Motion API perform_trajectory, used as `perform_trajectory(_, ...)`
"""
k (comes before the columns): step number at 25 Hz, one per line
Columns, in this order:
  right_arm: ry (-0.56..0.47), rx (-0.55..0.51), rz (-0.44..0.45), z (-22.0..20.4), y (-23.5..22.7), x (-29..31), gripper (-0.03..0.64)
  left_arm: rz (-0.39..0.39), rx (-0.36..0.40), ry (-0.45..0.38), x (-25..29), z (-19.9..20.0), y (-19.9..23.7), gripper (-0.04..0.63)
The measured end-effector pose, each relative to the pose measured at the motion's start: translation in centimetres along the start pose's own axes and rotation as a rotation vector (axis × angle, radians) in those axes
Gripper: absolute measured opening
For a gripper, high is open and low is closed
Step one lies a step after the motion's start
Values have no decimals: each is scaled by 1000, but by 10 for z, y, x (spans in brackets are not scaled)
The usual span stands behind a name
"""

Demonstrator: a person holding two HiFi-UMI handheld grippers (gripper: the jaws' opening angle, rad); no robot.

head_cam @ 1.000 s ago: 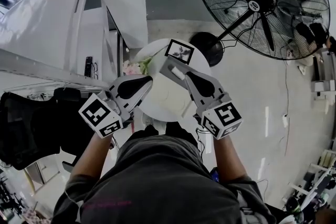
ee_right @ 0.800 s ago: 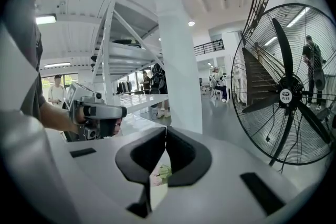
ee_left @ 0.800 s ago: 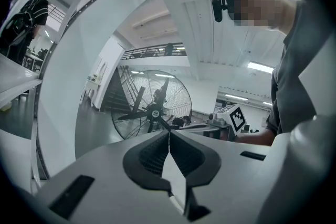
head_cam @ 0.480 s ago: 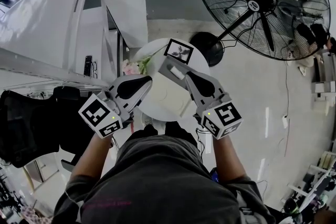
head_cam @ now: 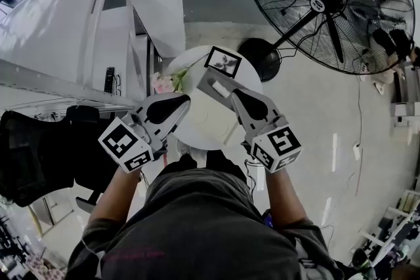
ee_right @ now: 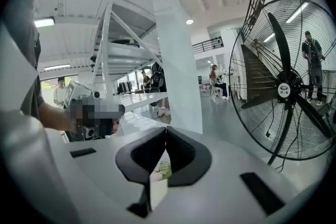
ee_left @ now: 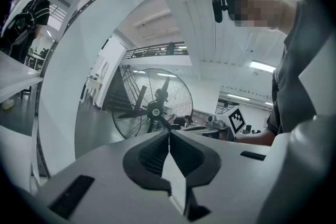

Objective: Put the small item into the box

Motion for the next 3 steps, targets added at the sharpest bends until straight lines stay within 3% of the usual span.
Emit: perform_trajectory(3, 3, 1, 0, -2, -2, -1, 21, -1, 1, -1, 2, -1, -1, 21)
Point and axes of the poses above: the fingertips, and each gripper's own axes: x forward along the fingers, y to its left, z out of its top, the point moved 4 cm from there along -x, backward along the fingers, and after that the axes turned 1 degree about -x, right-handed, at the moved point
